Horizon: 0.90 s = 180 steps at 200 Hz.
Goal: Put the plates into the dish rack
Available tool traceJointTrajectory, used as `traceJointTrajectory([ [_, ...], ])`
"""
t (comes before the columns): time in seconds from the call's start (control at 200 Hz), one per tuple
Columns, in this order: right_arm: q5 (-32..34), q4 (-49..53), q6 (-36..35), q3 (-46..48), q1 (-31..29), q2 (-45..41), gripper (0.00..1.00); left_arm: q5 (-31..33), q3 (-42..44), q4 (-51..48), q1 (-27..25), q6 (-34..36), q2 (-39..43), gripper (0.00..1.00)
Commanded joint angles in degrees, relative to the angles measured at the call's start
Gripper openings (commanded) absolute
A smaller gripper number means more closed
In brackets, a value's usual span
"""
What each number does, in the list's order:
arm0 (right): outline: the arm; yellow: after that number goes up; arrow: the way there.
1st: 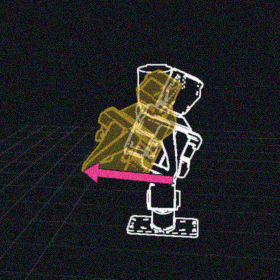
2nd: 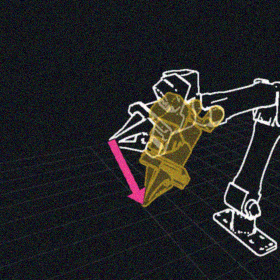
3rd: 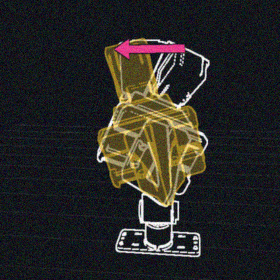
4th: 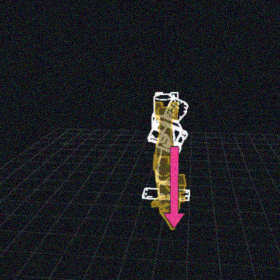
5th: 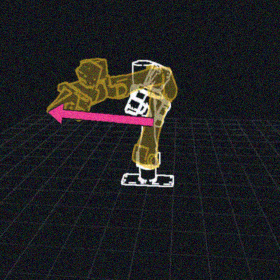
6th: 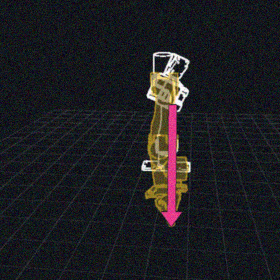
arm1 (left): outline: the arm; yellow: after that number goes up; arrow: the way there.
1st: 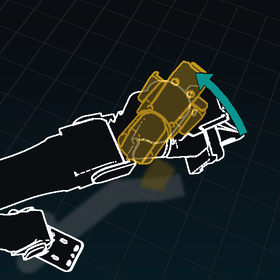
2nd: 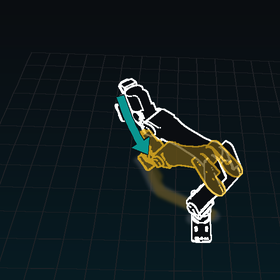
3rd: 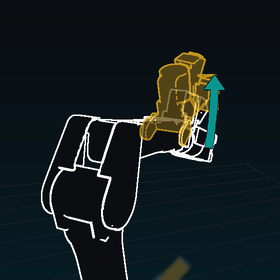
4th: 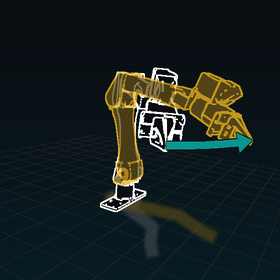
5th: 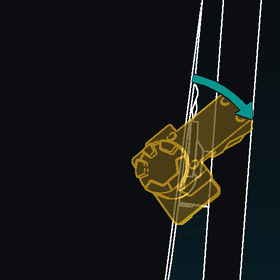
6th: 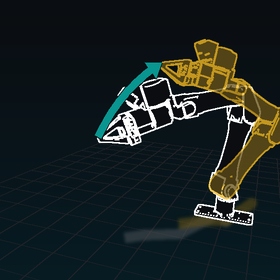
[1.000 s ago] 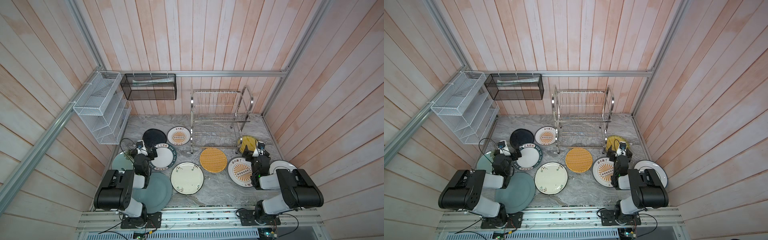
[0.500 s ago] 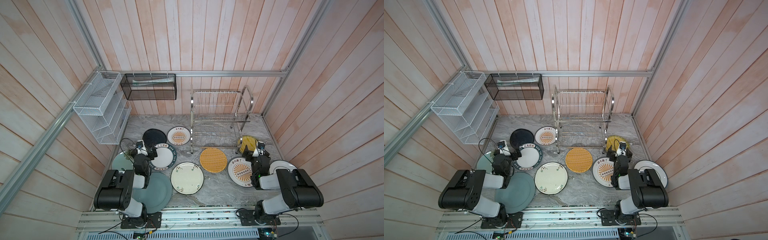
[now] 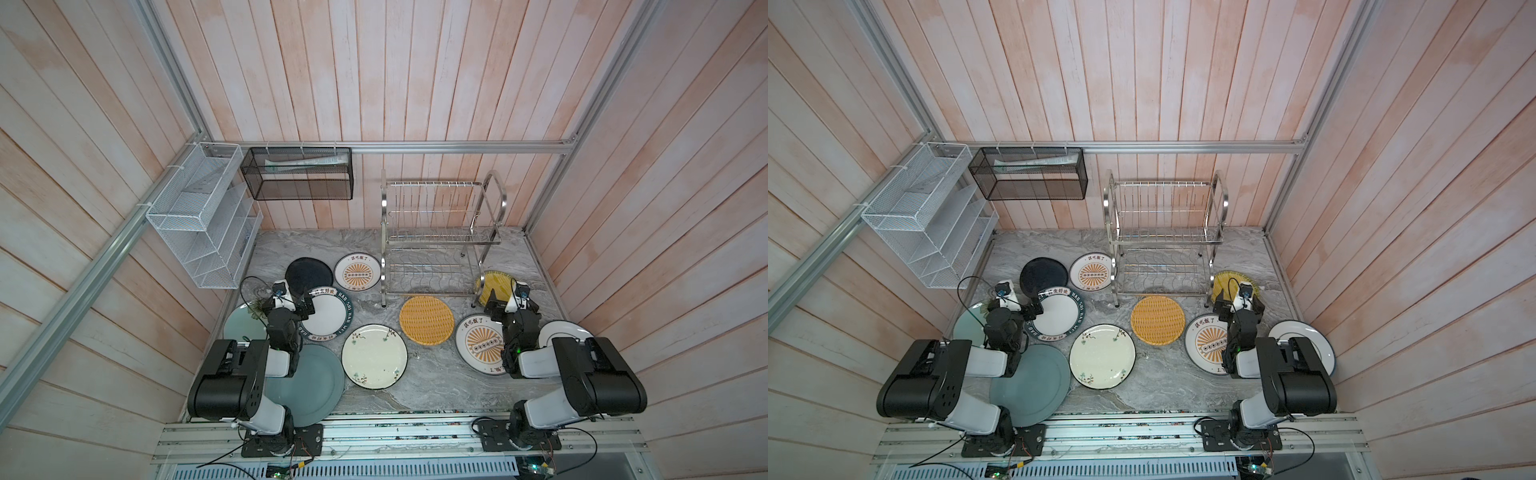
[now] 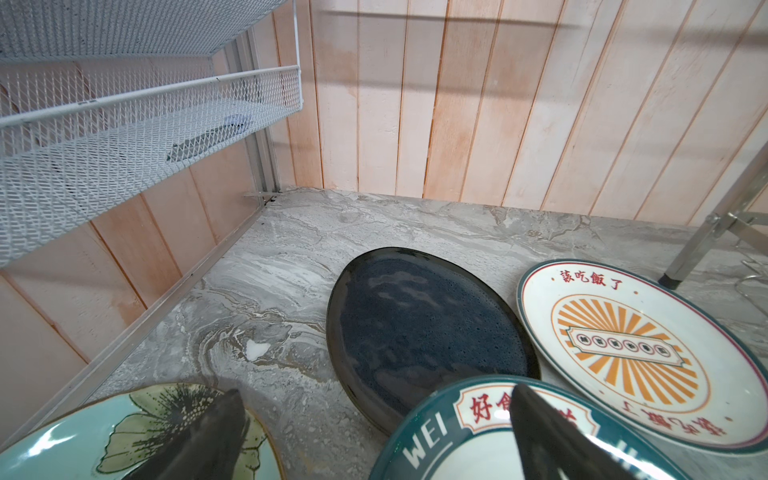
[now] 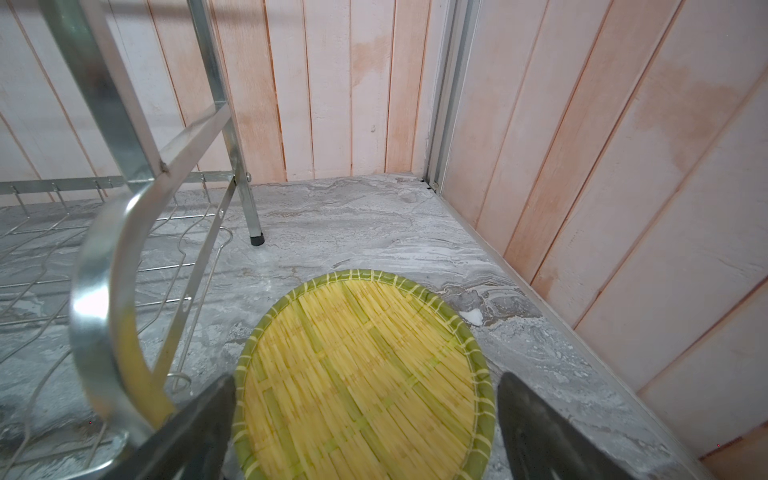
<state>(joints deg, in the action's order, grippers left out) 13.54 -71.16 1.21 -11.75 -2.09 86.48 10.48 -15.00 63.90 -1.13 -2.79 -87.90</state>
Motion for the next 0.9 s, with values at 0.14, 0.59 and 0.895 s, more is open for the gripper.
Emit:
traceJointTrajectory([
  [0.14,-0.27,-0.26,-0.29,-1.16,0.43,0.71,0.98,-1.95,-1.08,0.61,0.85,0.26,-0.43,1.0],
  [0.59,16.78,10.27,2.48,-0.57,-4.07,-16.13,0.98,12.59,-11.89,-47.22,-5.64,-16.42,26.63,1.0],
  [0.895,2.24,46.66,24.27,-15.61,-3.5,-31.05,0.98,-0.04,-9.81,-72.67,-3.77,-33.92,45.2,1.0],
])
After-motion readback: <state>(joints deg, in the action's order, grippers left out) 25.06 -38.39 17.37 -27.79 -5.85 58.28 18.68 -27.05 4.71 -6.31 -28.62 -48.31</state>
